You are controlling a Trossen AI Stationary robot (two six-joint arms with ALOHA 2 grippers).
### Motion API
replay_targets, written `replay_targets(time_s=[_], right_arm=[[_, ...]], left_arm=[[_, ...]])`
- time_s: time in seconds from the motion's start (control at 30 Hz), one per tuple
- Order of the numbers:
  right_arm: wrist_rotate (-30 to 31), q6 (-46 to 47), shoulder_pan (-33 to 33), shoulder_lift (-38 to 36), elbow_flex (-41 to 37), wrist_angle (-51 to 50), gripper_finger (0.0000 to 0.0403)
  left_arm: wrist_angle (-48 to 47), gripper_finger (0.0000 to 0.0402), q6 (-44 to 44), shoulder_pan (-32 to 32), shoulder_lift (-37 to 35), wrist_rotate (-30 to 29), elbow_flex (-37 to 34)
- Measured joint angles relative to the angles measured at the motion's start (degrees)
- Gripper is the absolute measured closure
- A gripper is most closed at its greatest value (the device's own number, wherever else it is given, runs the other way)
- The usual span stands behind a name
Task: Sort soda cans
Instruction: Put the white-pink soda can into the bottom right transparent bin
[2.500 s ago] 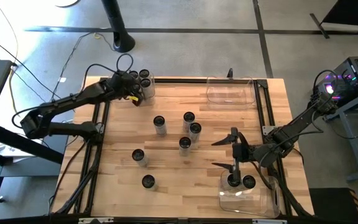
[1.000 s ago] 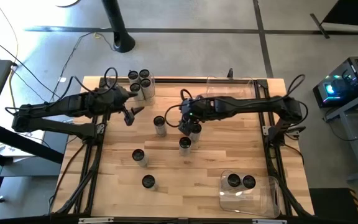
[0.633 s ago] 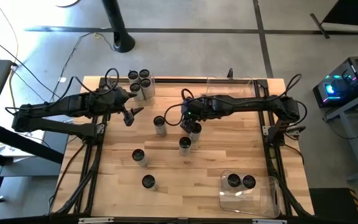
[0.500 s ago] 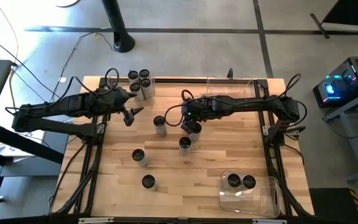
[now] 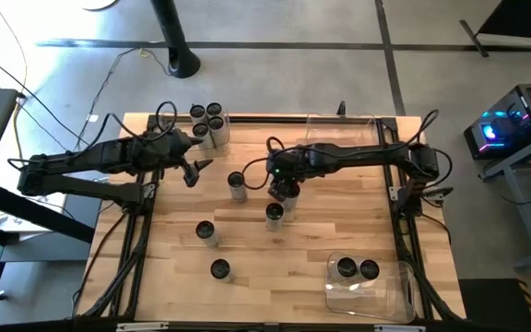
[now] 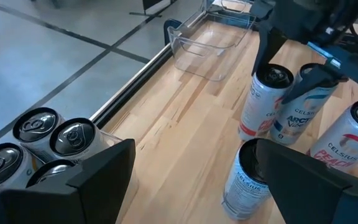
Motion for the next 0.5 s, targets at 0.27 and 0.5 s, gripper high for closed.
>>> replay_targets(time_s=[0.27, 0.5], right_arm=[[1.12, -2.81, 0.25, -0.66, -0.17, 0.44, 0.0165], [13.67, -3.18, 4.39, -9.92, -0.20, -4.16, 0.0165]], left_arm=[[-0.45, 0.0071, -0.32, -0.01, 0.47, 0.02, -0.03], [-0.48, 0.0071, -1.24, -0.04, 0.47, 0.02, -0.03]])
